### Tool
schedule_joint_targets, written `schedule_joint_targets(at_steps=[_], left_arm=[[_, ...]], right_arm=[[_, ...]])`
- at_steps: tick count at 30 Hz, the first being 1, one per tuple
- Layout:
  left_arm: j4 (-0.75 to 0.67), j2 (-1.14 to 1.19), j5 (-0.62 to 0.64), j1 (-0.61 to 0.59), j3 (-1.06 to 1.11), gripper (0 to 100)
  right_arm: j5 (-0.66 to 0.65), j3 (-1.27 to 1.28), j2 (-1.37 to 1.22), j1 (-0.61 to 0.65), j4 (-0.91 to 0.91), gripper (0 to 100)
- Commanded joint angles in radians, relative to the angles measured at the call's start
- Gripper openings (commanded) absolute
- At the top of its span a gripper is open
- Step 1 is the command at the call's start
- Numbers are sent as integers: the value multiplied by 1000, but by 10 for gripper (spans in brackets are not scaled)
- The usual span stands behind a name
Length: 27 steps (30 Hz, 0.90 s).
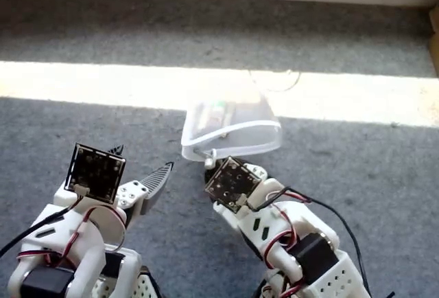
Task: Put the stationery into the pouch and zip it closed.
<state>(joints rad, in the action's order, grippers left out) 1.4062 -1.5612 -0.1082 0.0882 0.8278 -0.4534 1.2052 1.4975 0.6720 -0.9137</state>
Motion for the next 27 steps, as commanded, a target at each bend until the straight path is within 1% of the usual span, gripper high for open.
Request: schedule_joint_targets(at_steps=[1, 4, 10, 17, 22, 25, 27], left_arm=[[-2, -1, -23, -5, 12, 296], [-18, -1, -26, 4, 31, 296], [-23, -1, -28, 97, 62, 323], [-23, -1, -28, 113, 64, 326], [-23, -1, -29, 209, 64, 326], [-23, -1, -71, 263, 64, 324], [-26, -4, -75, 292, 77, 323]], right_arm=[[9, -65, 13, -21, 25, 5], [5, -67, 13, -21, 8, 5], [5, -194, 13, -21, -119, 5], [2, -255, 13, -21, -206, 5], [-71, -314, 13, -21, -286, 5], [-98, -369, 13, -21, -354, 5], [-104, -406, 13, -21, -395, 5]])
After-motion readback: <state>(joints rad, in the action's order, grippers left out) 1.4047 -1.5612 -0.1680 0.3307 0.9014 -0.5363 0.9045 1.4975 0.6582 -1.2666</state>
